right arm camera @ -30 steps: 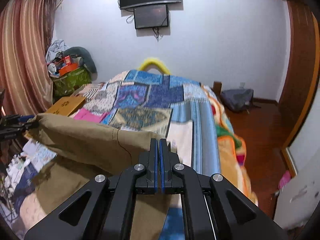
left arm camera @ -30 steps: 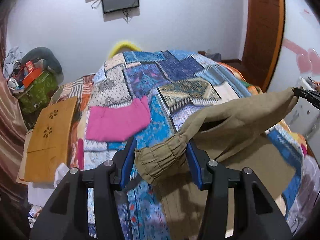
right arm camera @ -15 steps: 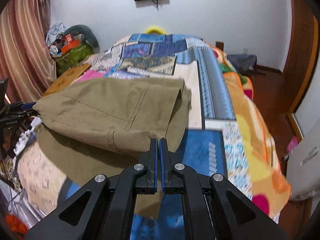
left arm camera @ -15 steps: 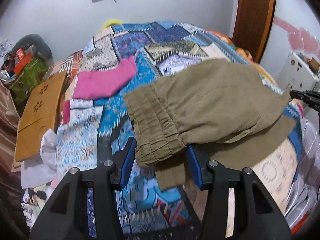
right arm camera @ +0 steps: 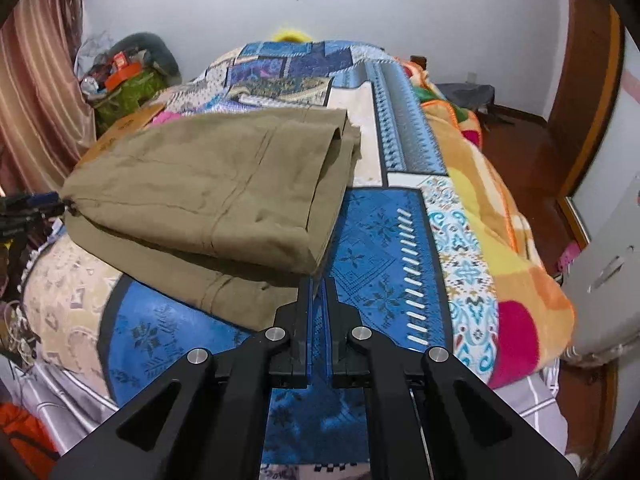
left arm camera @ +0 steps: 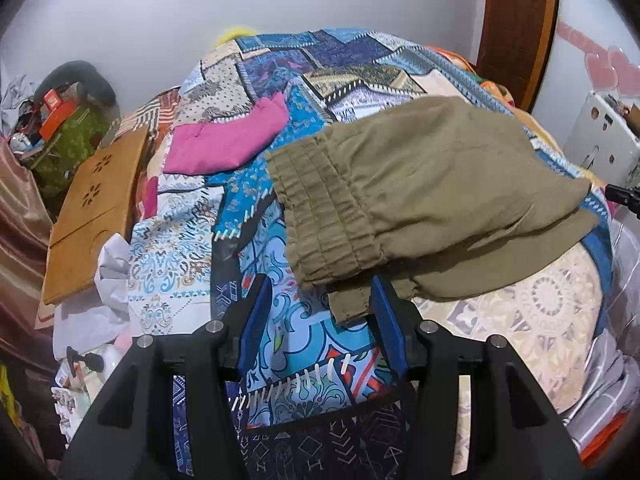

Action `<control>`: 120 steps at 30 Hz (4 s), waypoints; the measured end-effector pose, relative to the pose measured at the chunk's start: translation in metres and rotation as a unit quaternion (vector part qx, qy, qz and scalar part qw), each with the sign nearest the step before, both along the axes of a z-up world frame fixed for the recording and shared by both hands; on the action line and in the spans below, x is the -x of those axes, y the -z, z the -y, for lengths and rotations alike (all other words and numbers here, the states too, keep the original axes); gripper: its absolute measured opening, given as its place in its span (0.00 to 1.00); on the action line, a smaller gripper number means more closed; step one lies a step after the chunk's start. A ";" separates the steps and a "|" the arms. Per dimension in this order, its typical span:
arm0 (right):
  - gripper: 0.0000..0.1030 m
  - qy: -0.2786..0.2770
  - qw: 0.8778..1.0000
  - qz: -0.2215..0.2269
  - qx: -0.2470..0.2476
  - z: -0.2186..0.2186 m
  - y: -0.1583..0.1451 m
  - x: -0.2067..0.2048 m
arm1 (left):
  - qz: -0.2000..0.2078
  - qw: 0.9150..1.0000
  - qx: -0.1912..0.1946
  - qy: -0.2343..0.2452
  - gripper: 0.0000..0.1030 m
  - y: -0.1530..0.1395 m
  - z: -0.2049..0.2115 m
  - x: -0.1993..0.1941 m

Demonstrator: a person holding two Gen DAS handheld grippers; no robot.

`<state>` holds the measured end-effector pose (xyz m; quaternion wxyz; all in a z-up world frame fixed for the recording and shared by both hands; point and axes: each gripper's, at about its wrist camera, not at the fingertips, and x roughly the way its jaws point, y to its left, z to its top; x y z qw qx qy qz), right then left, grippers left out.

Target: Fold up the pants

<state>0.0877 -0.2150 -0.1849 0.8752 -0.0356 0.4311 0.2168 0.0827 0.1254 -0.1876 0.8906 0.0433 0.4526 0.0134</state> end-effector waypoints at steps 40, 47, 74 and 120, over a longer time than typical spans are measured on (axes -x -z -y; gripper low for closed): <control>0.05 -0.209 0.977 0.029 -0.036 -0.136 -0.013 -0.003 | 0.002 0.986 -0.022 0.165 0.16 -0.006 0.127 -0.039; 0.04 -0.217 0.975 0.039 -0.039 -0.132 -0.026 0.011 | 0.014 0.984 -0.002 0.177 0.14 -0.021 0.126 -0.025; 0.35 -0.093 0.994 0.022 -0.052 -0.063 -0.037 0.015 | 0.022 0.998 0.060 0.014 0.58 -0.037 0.032 -0.001; 0.16 0.021 0.997 -0.073 -0.029 -0.015 0.026 -0.007 | -0.014 0.998 0.048 -0.041 0.65 0.003 -0.002 -0.016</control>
